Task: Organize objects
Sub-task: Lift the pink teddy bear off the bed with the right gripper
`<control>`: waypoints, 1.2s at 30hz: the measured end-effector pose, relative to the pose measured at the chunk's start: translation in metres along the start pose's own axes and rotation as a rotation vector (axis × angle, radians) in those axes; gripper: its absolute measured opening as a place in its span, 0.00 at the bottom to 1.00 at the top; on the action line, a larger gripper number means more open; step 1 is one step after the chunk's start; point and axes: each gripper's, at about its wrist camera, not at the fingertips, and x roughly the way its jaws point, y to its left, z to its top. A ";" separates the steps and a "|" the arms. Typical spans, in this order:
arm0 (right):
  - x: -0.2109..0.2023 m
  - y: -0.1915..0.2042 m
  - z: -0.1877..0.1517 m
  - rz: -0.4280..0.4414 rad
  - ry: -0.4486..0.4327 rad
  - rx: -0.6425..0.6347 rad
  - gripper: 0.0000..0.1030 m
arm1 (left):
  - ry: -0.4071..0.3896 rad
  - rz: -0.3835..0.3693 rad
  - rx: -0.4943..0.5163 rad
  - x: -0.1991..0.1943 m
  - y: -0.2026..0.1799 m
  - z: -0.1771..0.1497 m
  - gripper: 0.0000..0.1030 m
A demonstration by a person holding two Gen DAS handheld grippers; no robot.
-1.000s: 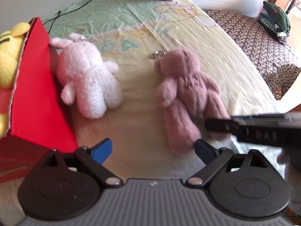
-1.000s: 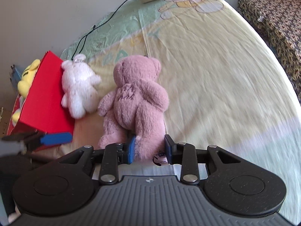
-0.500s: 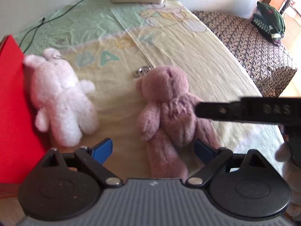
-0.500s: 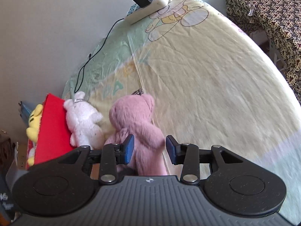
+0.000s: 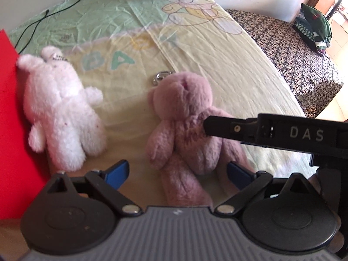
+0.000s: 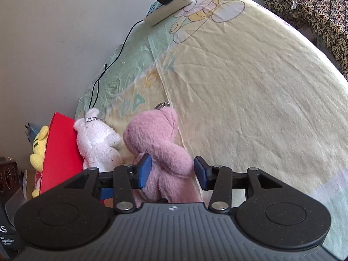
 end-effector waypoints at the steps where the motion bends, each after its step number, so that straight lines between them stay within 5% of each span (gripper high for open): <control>1: 0.000 0.001 -0.001 0.005 0.011 -0.004 0.46 | -0.004 -0.001 0.004 0.000 -0.001 0.000 0.94; 19: 0.005 0.006 -0.004 -0.005 0.020 -0.032 0.49 | -0.037 0.019 0.021 -0.002 -0.004 -0.005 0.97; 36: 0.000 0.015 -0.007 -0.011 0.065 -0.104 0.48 | 0.006 -0.045 0.004 -0.003 0.006 -0.005 0.99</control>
